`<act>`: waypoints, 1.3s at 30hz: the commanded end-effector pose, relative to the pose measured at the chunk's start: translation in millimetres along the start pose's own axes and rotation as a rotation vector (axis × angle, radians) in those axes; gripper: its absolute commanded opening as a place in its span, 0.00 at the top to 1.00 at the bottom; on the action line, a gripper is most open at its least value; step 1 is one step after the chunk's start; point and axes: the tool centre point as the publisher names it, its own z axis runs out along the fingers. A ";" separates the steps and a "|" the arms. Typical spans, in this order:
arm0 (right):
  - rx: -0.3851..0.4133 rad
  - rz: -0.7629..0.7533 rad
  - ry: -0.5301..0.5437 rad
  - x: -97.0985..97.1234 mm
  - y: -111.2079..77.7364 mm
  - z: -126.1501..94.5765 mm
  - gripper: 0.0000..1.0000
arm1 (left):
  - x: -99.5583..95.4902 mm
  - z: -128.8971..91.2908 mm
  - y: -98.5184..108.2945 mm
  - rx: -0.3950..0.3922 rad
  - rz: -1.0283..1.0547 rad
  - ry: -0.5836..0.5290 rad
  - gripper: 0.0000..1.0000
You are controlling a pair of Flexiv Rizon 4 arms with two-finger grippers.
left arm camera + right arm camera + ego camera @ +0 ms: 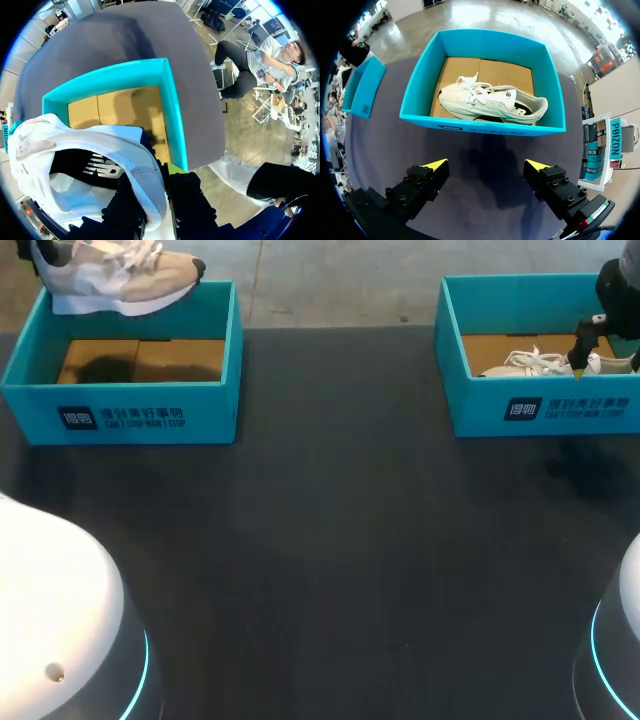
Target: Take the shoe out of the shoebox, open the shoe tongue, remove and reinsert the insole, then place the shoe into the shoebox
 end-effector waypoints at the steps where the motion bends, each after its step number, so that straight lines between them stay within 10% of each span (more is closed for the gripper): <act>1: -0.001 0.000 0.001 0.1 0.0 0.2 0.00 | -2.0 -2.8 -14.6 -0.082 0.000 0.005 1.00; 25: -0.001 0.000 0.001 0.1 0.0 0.2 0.00 | -2.0 -2.8 -14.6 -0.082 0.000 0.005 1.00; 39: -0.001 0.000 0.001 0.1 0.0 0.2 0.00 | -41.5 -41.2 -33.6 -0.114 -0.052 0.058 1.00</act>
